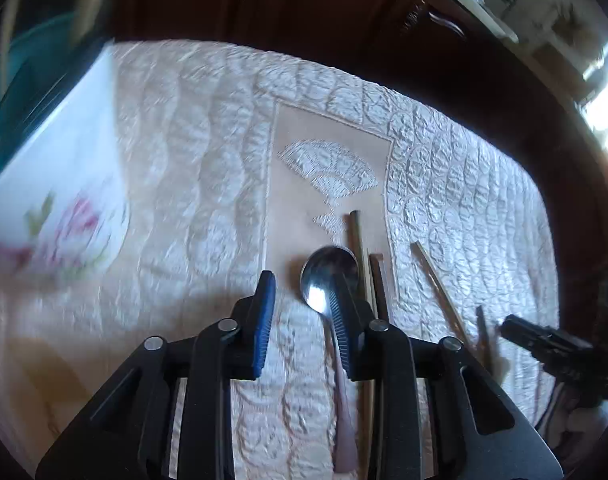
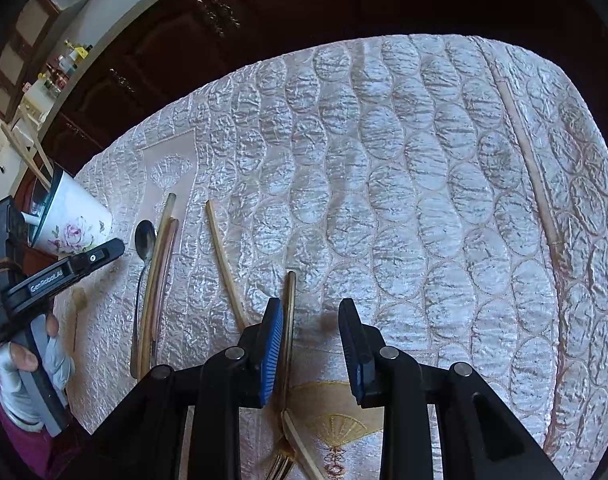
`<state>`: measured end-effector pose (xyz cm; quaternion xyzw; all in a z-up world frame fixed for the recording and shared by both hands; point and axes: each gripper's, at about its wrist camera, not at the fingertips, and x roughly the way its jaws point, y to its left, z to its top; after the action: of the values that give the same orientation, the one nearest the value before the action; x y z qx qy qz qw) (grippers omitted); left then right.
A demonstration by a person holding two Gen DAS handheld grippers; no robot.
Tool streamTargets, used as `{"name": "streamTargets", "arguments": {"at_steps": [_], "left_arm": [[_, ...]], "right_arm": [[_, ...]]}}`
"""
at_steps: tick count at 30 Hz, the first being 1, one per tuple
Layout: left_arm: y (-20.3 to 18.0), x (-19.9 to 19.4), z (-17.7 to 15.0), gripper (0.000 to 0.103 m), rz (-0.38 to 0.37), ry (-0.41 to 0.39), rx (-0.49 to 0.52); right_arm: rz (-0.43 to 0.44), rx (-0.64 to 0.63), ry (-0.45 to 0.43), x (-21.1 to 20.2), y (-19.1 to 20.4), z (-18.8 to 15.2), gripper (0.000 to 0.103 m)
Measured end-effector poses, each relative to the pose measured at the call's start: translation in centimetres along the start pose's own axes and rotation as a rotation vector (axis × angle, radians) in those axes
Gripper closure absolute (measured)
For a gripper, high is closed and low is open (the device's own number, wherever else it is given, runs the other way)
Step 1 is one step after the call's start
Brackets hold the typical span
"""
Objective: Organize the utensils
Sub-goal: 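Hold the fork in the right gripper while the left gripper closes on the steel spoon, then lift the spoon with the left gripper while the right gripper carries the fork toward the holder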
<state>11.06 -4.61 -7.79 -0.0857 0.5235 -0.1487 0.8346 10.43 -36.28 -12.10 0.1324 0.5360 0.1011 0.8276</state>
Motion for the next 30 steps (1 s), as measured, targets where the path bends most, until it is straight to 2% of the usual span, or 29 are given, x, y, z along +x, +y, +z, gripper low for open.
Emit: {"name": "streamTargets", "arguments": {"at_steps": [5, 10, 11, 12, 18, 21, 23, 28, 30], "left_arm": [[-1.2, 1.8, 1.0, 0.073, 0.050, 0.017, 0.086], [-1.7, 3.2, 1.4, 0.073, 0.061, 0.038, 0.134], [-1.9, 3.1, 1.3, 0.079, 0.059, 0.034, 0.143], [-1.9, 3.2, 1.3, 0.089, 0.049, 0.035, 0.149], [-1.5, 2.0, 0.4, 0.098, 0.055, 0.037, 0.148], [0.1, 0.7, -0.5, 0.098, 0.066, 0.041, 0.093], [0.9, -0.1, -1.2, 0.098, 0.071, 0.045, 0.071], [2.3, -1.6, -2.9, 0.097, 0.062, 0.070, 0.071], [2.7, -1.8, -2.9, 0.088, 0.050, 0.073, 0.076]], "right_arm": [[0.006, 0.007, 0.002, -0.3, -1.1, 0.0, 0.076], [0.018, -0.001, 0.021, -0.1, -1.7, -0.2, 0.076], [0.019, -0.003, 0.025, 0.0, -1.8, -0.2, 0.076], [0.018, -0.007, 0.029, 0.2, -1.9, -0.2, 0.076], [0.030, -0.051, 0.049, 1.5, -0.3, 0.1, 0.076], [-0.006, -0.099, 0.059, 2.3, 0.8, 0.5, 0.082], [-0.038, -0.141, 0.057, 2.5, 1.4, 0.6, 0.093], [-0.025, -0.191, 0.041, 1.9, 2.7, 0.1, 0.096], [-0.016, -0.202, 0.047, 1.9, 3.0, -0.2, 0.096]]}}
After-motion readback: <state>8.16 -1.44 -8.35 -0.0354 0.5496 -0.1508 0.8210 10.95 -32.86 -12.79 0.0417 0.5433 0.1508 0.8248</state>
